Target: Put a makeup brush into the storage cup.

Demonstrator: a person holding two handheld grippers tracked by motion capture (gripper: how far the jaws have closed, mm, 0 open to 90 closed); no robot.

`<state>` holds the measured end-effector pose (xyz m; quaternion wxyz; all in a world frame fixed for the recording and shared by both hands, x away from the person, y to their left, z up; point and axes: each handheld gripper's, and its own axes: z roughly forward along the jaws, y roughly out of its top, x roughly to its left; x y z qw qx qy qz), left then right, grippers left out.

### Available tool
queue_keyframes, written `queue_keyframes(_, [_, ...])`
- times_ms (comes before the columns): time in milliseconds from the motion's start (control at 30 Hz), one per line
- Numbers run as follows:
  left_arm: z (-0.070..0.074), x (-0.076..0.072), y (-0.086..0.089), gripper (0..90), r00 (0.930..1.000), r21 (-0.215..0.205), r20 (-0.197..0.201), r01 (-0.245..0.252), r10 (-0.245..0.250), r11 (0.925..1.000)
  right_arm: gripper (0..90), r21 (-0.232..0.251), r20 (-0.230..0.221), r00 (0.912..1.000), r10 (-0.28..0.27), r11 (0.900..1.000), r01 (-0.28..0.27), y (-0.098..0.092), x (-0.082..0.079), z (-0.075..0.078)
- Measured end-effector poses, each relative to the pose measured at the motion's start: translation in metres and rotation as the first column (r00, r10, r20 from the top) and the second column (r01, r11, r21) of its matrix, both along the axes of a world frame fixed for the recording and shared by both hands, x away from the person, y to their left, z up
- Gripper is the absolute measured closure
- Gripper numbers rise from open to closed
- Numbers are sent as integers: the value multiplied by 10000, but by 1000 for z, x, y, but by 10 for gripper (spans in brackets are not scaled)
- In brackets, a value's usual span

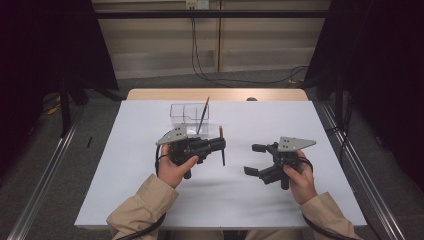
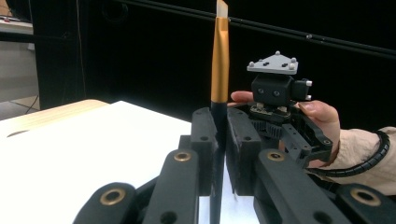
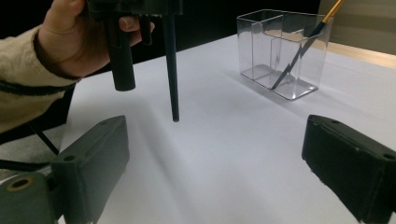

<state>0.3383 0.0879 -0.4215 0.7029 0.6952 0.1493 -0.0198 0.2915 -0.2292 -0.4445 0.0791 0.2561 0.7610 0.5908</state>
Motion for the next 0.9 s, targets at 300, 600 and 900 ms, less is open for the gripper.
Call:
queue_keyframes(300, [0,0,1,830,10000,10,45,-30,30,10000,71,-29,33,9993,-384,9993,384,-20,-3,2])
queue_keyframes(600, [1,1,4,835,10000,137,-23,-65,65,9999,71,-29,167,9967,-796,9968,797,-42,-10,6])
queue_keyframes(900, [3,1,6,835,9999,167,53,-143,142,9998,75,-327,233,9941,-1060,9938,1067,-60,-16,7])
